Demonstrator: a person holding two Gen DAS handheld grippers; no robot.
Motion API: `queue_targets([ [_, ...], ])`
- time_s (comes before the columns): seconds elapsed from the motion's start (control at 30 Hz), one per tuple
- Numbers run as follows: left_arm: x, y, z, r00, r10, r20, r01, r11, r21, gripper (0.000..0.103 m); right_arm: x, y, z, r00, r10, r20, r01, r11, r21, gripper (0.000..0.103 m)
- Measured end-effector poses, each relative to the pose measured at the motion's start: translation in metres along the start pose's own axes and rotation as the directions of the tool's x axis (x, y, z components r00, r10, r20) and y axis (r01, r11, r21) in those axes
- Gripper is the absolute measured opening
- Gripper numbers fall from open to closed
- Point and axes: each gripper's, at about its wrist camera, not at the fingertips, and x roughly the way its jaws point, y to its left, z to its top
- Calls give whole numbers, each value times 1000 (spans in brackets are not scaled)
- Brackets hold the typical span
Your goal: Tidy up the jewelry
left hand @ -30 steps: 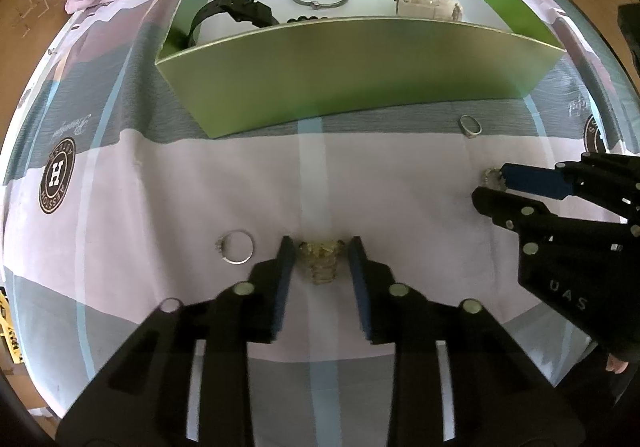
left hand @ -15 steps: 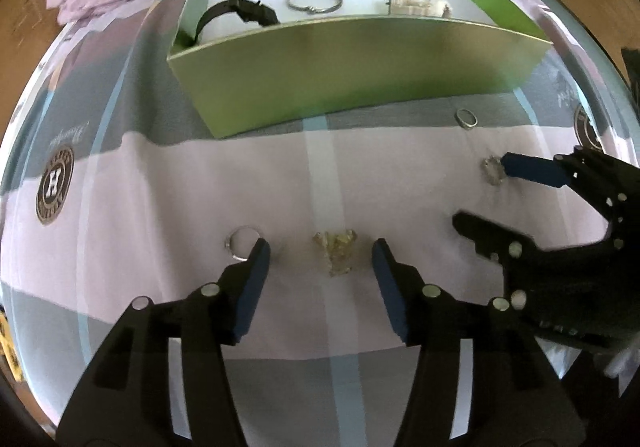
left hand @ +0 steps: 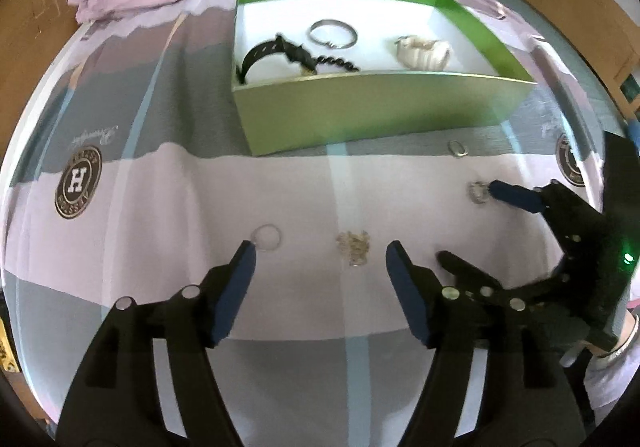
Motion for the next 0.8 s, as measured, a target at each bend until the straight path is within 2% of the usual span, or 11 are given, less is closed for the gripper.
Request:
queue_targets([
  [0.13, -9, -2, -10, 1000, 11, 15, -11, 1000, 7, 72, 0, 1, -2, 999, -32, -4, 32, 998, 48, 91],
  [0.43, -21, -9, -22, 999, -33, 25, 31, 998, 59, 73, 6, 5, -2, 997, -80, -11, 80, 995, 61, 101],
  [0.57, -19, -10, -20, 999, -15, 38, 13, 998, 62, 75, 7, 2, -2, 997, -81, -8, 81, 993, 81, 102],
  [0.63, -17, -8, -20, 999, -2, 42, 0, 999, 44, 81, 8, 0, -1, 997, -72, -9, 73, 994, 87, 102],
  [0.8, -21, -8, -19, 998, 5, 66, -9, 998, 61, 81, 6, 0, -3, 997, -75, 0, 75, 993, 87, 102],
])
